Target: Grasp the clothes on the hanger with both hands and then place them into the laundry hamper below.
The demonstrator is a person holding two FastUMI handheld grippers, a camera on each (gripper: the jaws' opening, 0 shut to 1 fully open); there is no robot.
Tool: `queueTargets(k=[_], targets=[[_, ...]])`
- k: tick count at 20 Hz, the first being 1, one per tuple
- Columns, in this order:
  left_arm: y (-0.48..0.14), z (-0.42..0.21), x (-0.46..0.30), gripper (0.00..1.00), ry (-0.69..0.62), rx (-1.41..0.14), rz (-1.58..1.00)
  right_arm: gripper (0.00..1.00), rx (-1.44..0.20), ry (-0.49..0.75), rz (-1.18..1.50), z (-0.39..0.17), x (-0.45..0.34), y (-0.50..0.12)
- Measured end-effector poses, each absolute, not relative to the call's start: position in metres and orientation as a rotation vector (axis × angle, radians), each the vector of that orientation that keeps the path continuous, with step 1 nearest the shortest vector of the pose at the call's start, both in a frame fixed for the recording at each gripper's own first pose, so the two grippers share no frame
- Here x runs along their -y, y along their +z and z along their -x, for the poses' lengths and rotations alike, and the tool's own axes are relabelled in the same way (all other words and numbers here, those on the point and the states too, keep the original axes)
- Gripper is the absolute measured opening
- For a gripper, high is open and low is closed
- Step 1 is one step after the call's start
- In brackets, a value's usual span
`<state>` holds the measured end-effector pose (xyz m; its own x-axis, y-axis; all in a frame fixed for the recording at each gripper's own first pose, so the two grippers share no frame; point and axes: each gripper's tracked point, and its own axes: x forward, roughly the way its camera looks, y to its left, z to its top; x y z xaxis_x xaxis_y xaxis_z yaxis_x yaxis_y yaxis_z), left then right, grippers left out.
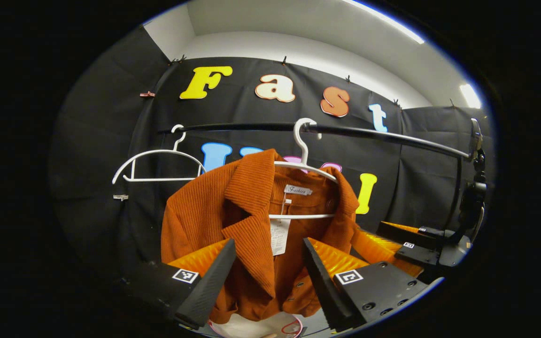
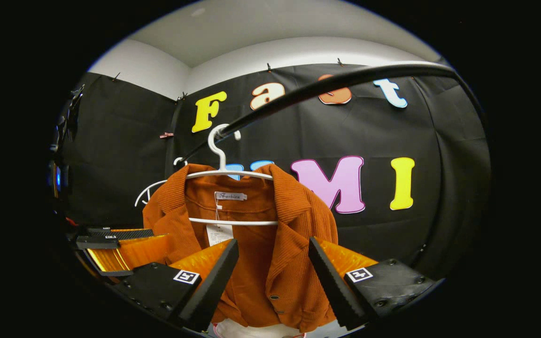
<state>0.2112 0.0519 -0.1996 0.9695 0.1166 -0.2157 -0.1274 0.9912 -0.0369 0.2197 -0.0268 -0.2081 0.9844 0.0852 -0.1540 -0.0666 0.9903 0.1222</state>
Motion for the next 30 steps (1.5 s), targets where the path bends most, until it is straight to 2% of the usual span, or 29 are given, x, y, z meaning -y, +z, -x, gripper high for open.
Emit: queueTargets(k=[1, 2, 7, 10, 13, 17, 18, 19, 21, 22, 23, 24, 25, 30], targets=[[-0.207, -0.213, -0.056, 0.90, 0.143, -0.227, 0.058, 0.94, -0.170, 0.074, -0.139, -0.225, 0.029, -0.216], [-0.215, -0.215, -0.060, 0.90, 0.161, -0.240, 0.072, 0.98, -0.183, 0.073, -0.161, -0.229, 0.031, -0.224], [-0.241, -0.223, -0.072, 0.90, 0.220, -0.300, 0.158, 1.00, -0.227, 0.113, -0.203, -0.252, 0.030, -0.253], [-0.240, -0.237, -0.067, 0.90, 0.220, -0.276, 0.136, 0.98, -0.255, 0.142, -0.208, -0.265, 0.022, -0.269], [-0.238, -0.258, -0.066, 0.90, 0.234, -0.250, 0.143, 1.00, -0.276, 0.148, -0.223, -0.282, 0.019, -0.282], [-0.229, -0.272, -0.102, 0.90, 0.409, -0.185, 0.105, 0.98, -0.272, 0.144, -0.219, -0.313, 0.022, -0.290], [-0.231, -0.275, -0.100, 0.90, 0.416, -0.178, 0.113, 0.96, -0.271, 0.150, -0.219, -0.321, 0.023, -0.291], [-0.233, -0.278, -0.100, 0.90, 0.416, -0.186, 0.120, 1.00, -0.269, 0.141, -0.216, -0.327, 0.029, -0.293], [-0.233, -0.282, -0.105, 0.88, 0.417, -0.175, 0.117, 0.63, -0.266, 0.158, -0.213, -0.338, 0.034, -0.295], [-0.233, -0.289, -0.108, 0.85, 0.405, -0.171, 0.129, 0.55, -0.273, 0.179, -0.211, -0.342, 0.035, -0.298], [-0.230, -0.287, -0.115, 0.60, 0.427, -0.164, 0.142, 0.55, -0.282, 0.178, -0.191, -0.344, 0.041, -0.304], [-0.227, -0.288, -0.123, 0.35, 0.444, -0.154, 0.149, 0.34, -0.272, 0.190, -0.173, -0.347, 0.050, -0.298], [-0.224, -0.284, -0.122, 0.10, 0.428, -0.160, 0.154, 0.12, -0.286, 0.259, -0.168, -0.344, 0.046, -0.296], [-0.216, -0.264, -0.125, 0.08, 0.416, -0.195, 0.155, 0.12, -0.331, 0.565, -0.317, -0.312, 0.017, -0.280]])
